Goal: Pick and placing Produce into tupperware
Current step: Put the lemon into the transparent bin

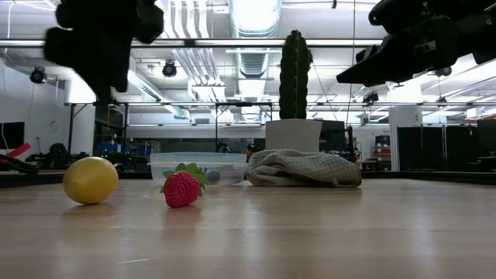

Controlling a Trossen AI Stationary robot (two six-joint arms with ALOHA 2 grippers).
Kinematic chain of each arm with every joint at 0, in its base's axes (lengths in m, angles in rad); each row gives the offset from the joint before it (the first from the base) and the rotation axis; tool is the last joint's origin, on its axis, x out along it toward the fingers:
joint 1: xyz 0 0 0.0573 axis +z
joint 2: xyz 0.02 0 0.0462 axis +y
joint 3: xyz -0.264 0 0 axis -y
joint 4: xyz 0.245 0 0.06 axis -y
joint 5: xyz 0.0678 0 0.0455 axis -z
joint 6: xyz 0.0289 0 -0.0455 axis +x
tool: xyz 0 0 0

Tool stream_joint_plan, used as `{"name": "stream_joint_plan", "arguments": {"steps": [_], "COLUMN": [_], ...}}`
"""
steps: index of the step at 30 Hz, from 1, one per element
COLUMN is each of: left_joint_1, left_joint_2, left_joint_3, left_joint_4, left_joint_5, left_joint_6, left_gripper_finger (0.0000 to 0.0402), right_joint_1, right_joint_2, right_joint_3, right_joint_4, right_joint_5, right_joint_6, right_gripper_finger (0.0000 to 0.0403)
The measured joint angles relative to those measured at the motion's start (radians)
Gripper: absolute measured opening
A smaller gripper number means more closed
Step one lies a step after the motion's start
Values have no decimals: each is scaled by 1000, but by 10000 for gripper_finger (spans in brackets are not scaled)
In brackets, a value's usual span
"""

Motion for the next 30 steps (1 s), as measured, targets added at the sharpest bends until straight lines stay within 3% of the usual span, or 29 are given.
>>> {"name": "stream_joint_plan", "arguments": {"steps": [10, 19, 30], "left_joint_1": [5, 12, 17], "left_joint_2": [62, 128, 209], "left_joint_3": [0, 1, 72], "left_joint_4": [108, 99, 109], "left_joint_5": [97, 226, 233], "left_joint_6": [-230, -413, -469], "left_gripper_finger": [169, 171, 241], "right_joint_1": [0, 0, 0], "right_joint_2": [0, 0, 0], "right_joint_3": [-1, -4, -11], "right_joint_4": [-1, -48, -132], "right_joint_5": [0, -4, -3], "right_joint_6": [-20, -26, -35], "right_gripper_finger": [56, 56, 57]}}
